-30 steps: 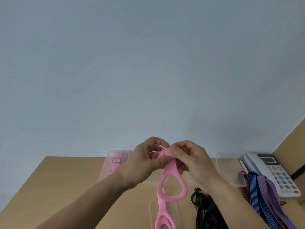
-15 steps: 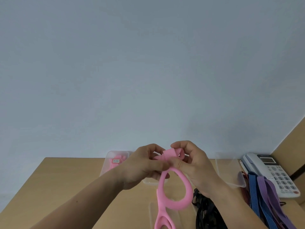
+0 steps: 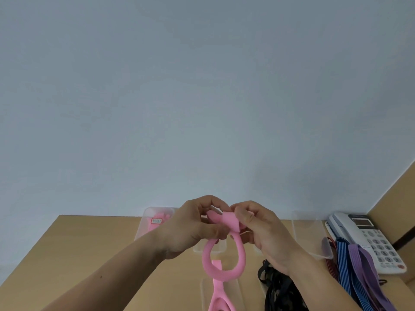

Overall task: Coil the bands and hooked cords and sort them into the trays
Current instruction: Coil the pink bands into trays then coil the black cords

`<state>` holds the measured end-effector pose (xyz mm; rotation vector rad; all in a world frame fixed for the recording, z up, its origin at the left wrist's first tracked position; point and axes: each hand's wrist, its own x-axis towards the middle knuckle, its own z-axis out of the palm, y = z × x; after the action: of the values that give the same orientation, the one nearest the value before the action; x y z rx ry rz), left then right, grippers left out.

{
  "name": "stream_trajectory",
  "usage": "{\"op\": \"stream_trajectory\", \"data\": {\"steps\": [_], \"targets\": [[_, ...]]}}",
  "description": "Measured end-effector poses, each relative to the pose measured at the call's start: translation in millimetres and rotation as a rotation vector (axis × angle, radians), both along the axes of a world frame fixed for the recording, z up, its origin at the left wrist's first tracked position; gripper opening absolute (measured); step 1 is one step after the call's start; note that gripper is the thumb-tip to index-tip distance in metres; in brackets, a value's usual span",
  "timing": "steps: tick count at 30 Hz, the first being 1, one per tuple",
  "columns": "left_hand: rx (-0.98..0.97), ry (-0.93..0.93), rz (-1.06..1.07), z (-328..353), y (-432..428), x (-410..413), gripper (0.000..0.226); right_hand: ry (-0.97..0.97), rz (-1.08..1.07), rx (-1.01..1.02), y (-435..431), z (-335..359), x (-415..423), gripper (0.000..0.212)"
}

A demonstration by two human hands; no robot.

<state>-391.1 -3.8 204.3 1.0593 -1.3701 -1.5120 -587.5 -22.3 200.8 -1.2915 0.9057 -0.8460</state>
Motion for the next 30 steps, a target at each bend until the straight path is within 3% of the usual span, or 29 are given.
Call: {"op": "stream_trajectory", "data": {"steps": [5,10,16,22,27,30], "targets": [[-0.044,-0.072,0.039,-2.2,1.1,-1.4,0.03,0.128,-0.02,-0.017,-0.6,4.4,1.1,0.054],[0.07,-0.078,0.124,-3.1,0.1,-1.1,0.05,0.073,-0.08,-0.082,-1.3,3.5,2.5,0.031],[0.168,-0.095,-0.018,-0.6,-2.1,3.4,0.038,0.077,-0.06,-0.132,-2.2,-3.1,1.3,0.023],[0.269,-0.047,-0.08,0.6,-7.2,3.3,0.043,0.182,-0.018,-0.205,-4.3,-10.8,-1.4,0.033],[0.224,-0.065,-0.04,-4.1,-8.4,6.2,0.026,0.205,0.022,-0.236,-4.4,-16.2,1.8,0.039],[0.188,0.011,-0.003,-6.5,-9.4,7.9,0.03,0.183,-0.011,-0.194,-6.4,-17.0,0.4,0.047]]}}
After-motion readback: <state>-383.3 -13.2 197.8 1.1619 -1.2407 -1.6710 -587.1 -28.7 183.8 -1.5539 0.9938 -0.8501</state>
